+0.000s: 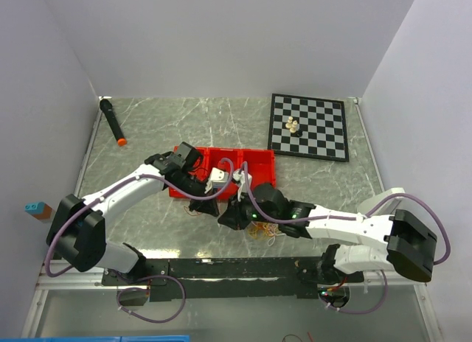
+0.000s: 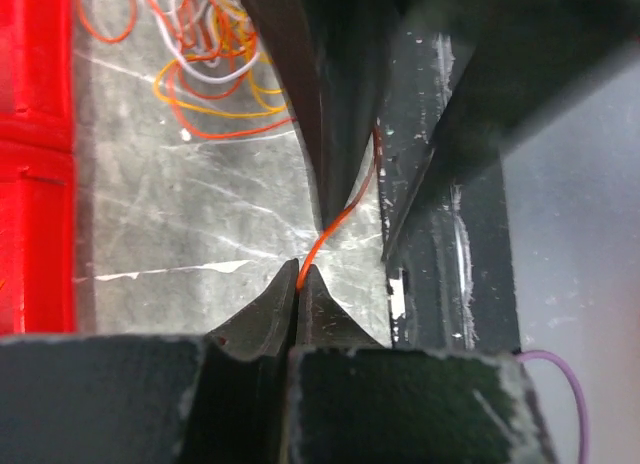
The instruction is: Untangle the cables
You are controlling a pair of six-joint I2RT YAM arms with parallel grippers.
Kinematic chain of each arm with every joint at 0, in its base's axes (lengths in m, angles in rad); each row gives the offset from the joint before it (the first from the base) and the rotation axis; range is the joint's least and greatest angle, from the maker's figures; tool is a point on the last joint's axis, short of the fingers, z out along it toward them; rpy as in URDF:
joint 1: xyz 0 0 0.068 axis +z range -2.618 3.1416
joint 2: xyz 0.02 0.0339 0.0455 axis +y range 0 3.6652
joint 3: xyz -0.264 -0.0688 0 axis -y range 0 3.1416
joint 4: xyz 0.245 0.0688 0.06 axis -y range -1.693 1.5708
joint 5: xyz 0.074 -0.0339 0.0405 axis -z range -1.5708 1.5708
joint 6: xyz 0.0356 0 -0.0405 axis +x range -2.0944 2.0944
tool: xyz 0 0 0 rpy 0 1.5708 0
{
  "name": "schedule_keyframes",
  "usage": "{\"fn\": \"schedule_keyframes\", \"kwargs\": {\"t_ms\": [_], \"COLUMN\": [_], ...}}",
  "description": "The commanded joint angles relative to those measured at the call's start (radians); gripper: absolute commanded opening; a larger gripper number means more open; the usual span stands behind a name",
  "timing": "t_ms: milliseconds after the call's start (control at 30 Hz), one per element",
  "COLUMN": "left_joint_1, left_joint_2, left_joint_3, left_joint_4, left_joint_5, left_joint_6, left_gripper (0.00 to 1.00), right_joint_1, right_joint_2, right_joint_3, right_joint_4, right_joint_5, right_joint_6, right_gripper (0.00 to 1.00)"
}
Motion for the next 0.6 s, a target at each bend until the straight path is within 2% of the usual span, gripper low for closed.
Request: {"fn": "schedule_keyframes", "kwargs": {"t_ms": [0,67,233,333,433,567], "left_joint_1": [-0.002,-0.002,-0.003,0.000,0.006,0.020], "left_joint_2": [-0.076,-0.092,-0.087,-0.079,-0.079,-0.076], "left_joint_3": [-0.047,-0.057,-0.056,-0.048,-0.048,-0.053], "left_joint_4": [0.111,0.120,0.136,0.127,0.110,0.090], "left_joint_5": [-0.031,-0.056,-0.112,-0.136,-0.160,-0.182], "left_joint_6": [-0.050,-0.054,-0.070,-0.069,-0.058,-0.044], "left_gripper": [0.01,0.01,0.01,0.01,0.01,0.01], "right_joint_1": [-0.023,-0.035,-0.051,-0.051,-0.052,-0.052], "right_joint_2": [-0.122,-0.199,-0.423,-0.530,-0.596,-0.555], "right_joint_3": [-0.075,-0.126,-0.210,-0.227,-0.192,-0.134], "right_joint_4": [0.041,0.021,-0.142,-0.330,-0.638,-0.899], "right_joint_5": [0.026,0.057,0.180,0.354,0.554,0.626], "right_joint_6": [0.025,0.045,0.104,0.208,0.408,0.590], "right_gripper": [0.53,0.66,0.77,0.80,0.79,0.77]}}
